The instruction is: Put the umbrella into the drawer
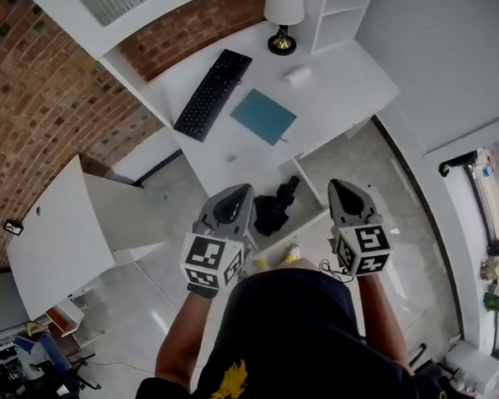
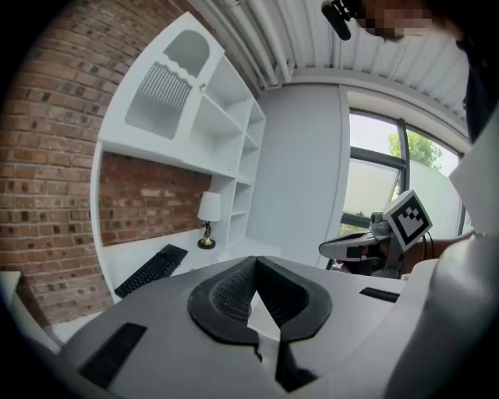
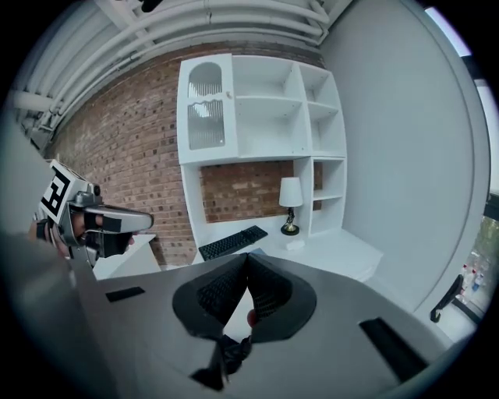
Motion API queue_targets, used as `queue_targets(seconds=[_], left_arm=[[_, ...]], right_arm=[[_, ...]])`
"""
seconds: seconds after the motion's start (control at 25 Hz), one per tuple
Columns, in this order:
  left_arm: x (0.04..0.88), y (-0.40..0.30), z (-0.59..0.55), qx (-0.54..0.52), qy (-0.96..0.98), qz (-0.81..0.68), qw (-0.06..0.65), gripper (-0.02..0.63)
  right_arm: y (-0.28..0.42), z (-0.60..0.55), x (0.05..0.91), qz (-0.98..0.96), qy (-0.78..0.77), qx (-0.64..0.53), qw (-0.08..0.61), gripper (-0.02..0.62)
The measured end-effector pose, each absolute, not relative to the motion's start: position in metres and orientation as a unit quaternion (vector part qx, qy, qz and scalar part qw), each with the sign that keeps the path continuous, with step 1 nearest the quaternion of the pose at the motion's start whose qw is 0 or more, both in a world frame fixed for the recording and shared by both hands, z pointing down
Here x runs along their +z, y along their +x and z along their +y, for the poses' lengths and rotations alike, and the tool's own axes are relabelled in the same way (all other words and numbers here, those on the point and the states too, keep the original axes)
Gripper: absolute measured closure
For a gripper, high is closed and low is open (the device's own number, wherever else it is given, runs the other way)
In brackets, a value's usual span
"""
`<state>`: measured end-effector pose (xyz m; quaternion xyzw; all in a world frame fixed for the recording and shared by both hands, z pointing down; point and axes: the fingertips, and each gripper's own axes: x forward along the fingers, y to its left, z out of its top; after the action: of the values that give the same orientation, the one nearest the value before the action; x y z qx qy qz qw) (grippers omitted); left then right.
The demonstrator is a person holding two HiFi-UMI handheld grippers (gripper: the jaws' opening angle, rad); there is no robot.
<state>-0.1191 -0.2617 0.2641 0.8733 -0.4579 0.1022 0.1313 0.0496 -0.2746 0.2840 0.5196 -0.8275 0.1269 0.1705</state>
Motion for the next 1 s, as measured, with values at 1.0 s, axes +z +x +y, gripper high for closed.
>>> queue_targets(seconds=[1.0], left_arm=[[0.230,-0.173,-0.262,0.066,0.837,-0.530,0.119,0.588]], right_arm=[[0.060,-0.281,0.230,-0.831,0.533,0.089,0.133,0.595]])
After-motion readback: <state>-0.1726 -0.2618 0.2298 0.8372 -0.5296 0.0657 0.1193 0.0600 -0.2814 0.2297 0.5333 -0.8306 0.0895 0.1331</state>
